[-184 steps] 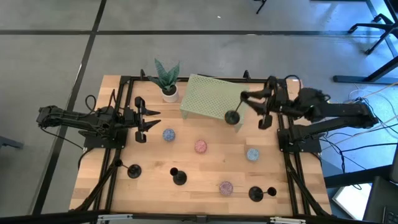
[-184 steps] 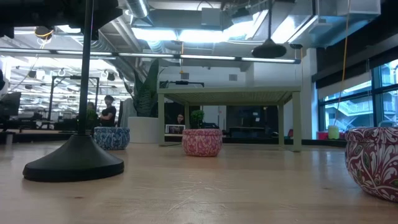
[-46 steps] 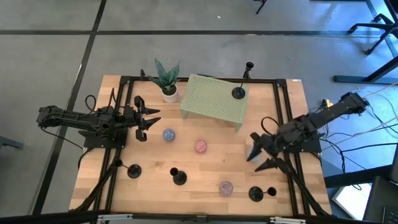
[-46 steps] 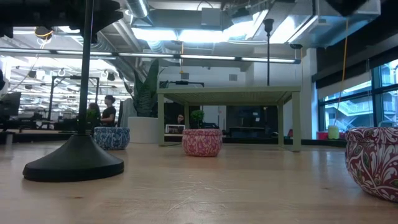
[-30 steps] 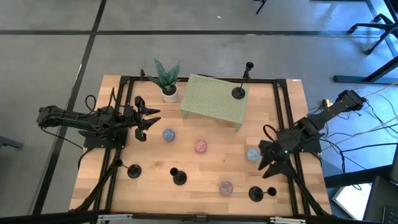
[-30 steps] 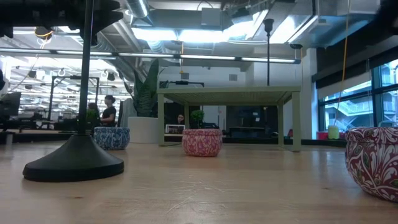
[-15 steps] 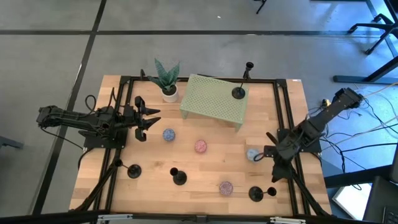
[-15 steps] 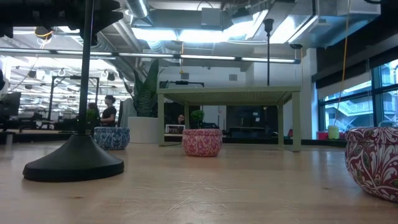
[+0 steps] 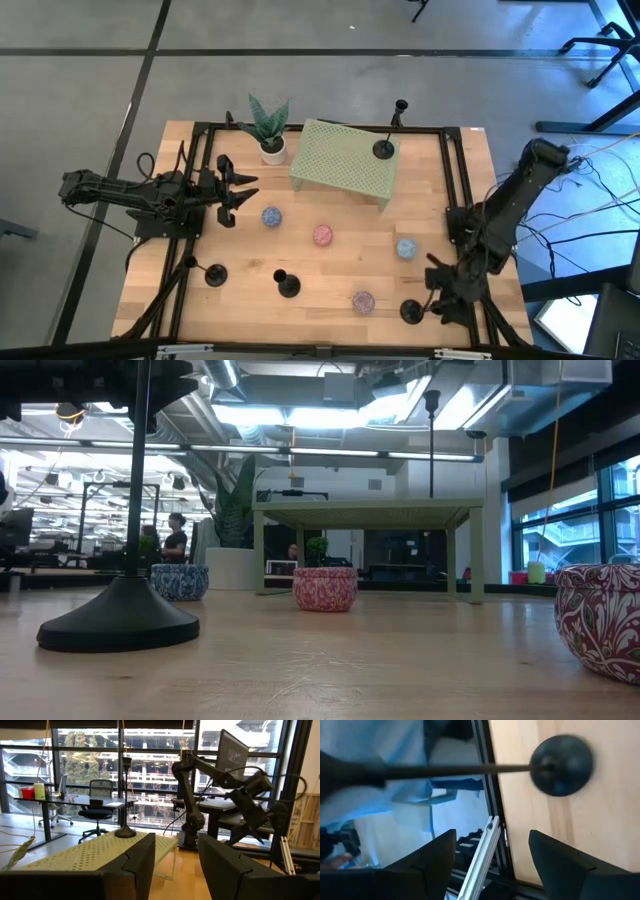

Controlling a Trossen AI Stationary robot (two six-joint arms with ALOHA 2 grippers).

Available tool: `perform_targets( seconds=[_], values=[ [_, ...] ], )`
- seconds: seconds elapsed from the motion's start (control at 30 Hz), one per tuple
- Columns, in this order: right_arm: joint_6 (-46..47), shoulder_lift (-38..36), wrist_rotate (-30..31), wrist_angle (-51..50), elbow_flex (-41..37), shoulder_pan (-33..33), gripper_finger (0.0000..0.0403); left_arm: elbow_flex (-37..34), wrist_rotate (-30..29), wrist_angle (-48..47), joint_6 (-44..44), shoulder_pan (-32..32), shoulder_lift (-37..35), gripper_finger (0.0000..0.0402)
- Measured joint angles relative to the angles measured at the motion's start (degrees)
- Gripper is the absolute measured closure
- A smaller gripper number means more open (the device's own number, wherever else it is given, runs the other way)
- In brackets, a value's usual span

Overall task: Pick & Place candle stick holders
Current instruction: Put the black candle holder on the shelf aligned with the other black candle holder

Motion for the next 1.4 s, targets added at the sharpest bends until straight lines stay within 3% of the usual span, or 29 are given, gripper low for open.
perform_targets(
  seconds=[0.2, 0.4, 0.83, 1.4],
  values=[
    [-0.3, 6.5, 3.0, 6.2, 0.0, 1.2, 0.0148, 0.0, 0.0, 0.0, 0.9, 0.0, 0.2, 0.0256],
    [-0.2, 8.6, 3.9, 5.8, 0.0, 1.3, 0.0148, 0.0, 0.0, 0.0, 1.0, 0.0, 0.4, 0.0256],
    [0.0, 8.6, 26.1, 4.0, 0.0, 5.9, 0.0148, 0.0, 0.1, 0.0, 1.0, 0.0, 0.3, 0.0256],
    [2.7, 8.7, 34.9, 4.7, 0.0, 7.4, 0.0148, 0.0, 0.1, 0.0, 1.0, 0.0, 0.3, 0.0256]
  ],
)
